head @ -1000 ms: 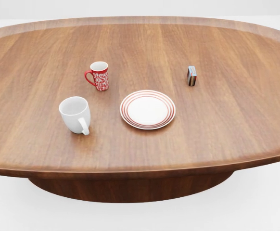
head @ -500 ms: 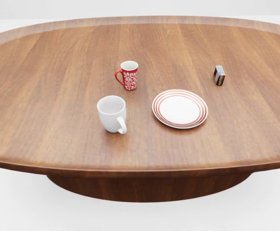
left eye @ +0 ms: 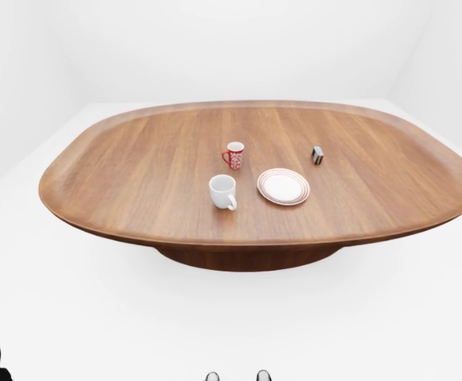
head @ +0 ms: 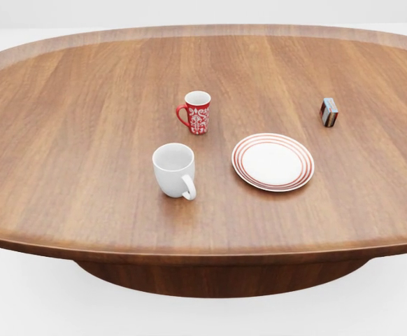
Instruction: Put the white mug on the plate.
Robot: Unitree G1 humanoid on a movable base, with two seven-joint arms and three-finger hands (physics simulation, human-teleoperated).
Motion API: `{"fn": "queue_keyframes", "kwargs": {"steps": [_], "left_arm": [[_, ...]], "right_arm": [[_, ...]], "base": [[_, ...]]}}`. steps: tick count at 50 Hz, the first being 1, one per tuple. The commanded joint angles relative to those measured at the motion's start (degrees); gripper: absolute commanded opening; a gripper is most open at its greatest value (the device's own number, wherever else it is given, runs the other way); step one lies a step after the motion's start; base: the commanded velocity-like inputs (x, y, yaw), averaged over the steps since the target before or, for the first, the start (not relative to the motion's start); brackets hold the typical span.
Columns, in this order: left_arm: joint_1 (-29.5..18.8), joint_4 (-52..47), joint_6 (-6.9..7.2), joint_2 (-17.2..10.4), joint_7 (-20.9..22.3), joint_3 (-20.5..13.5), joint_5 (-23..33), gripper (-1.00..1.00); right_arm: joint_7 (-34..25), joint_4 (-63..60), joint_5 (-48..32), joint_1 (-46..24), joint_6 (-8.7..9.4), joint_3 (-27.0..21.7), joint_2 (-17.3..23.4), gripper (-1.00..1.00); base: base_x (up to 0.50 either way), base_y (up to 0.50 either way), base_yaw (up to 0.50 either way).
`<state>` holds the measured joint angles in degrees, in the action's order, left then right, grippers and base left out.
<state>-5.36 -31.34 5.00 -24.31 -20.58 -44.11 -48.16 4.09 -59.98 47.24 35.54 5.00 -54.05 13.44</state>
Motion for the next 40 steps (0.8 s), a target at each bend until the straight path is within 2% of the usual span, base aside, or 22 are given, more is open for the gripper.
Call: {"fn": "queue_keyframes", "kwargs": {"steps": [1, 25, 26, 31, 32, 36, 40], "left_arm": [[-0.02, 0.09, 0.0, 0.11, 0.07, 0.12, -0.08, 1.0], [0.05, 0.12, 0.0, 0.33, 0.32, 0.34, 0.32, 1.0], [0.05, 0.12, 0.0, 0.33, 0.32, 0.31, 0.31, 1.0], [0.08, 0.16, 0.0, 0.39, 0.42, 0.37, 0.41, 1.0], [0.07, 0.19, 0.0, 0.43, 0.45, 0.42, 0.48, 1.0], [0.08, 0.45, 0.0, 0.54, 0.66, 0.51, 0.69, 1.0], [0.13, 0.13, 0.0, 0.51, 0.47, 0.34, 0.45, 1.0]], "right_arm": [[-0.13, -0.01, -1.35, -0.27, 0.0, 1.15, 0.13, 1.0], [-0.53, -0.01, -1.54, -0.09, 0.0, 1.52, -0.38, 1.0], [1.03, -0.01, 0.14, -0.16, 0.0, 0.78, 1.55, 1.0], [-0.38, -0.01, -1.62, 0.06, 0.0, 1.91, -0.19, 1.0], [0.55, -0.01, -0.09, 0.07, 0.0, 0.94, 1.06, 1.0], [-0.3, -0.01, -2.31, -0.36, 0.0, 2.66, -0.12, 1.0], [-0.7, -0.01, -1.88, -0.3, 0.0, 1.94, -0.36, 1.0]], "base": [[0.33, 0.12, 0.0], [0.33, 0.08, 0.0], [0.33, 0.0, 0.0], [0.33, 0.0, 0.0], [0.33, 0.0, 0.0], [0.33, 0.0, 0.0], [0.33, 0.0, 0.0]]}}
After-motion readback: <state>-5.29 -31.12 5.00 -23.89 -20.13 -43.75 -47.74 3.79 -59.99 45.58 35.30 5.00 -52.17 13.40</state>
